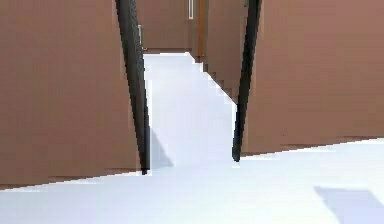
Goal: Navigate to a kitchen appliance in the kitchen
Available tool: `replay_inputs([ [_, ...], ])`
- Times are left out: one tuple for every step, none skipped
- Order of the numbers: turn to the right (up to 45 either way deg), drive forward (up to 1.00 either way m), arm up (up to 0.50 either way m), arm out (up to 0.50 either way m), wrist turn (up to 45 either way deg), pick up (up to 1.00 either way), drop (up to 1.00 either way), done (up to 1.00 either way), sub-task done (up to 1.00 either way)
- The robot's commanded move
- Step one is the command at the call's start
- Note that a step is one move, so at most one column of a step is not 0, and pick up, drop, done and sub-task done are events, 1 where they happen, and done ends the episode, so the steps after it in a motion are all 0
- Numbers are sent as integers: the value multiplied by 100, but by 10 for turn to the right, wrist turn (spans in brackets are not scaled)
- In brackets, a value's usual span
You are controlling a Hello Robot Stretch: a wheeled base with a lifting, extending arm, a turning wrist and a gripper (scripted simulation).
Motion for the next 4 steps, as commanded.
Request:
replay_inputs([
  [0, 100, 0, 0, 0, 0, 0, 0, 0],
  [0, 100, 0, 0, 0, 0, 0, 0, 0],
  [0, 100, 0, 0, 0, 0, 0, 0, 0],
  [0, 100, 0, 0, 0, 0, 0, 0, 0],
])
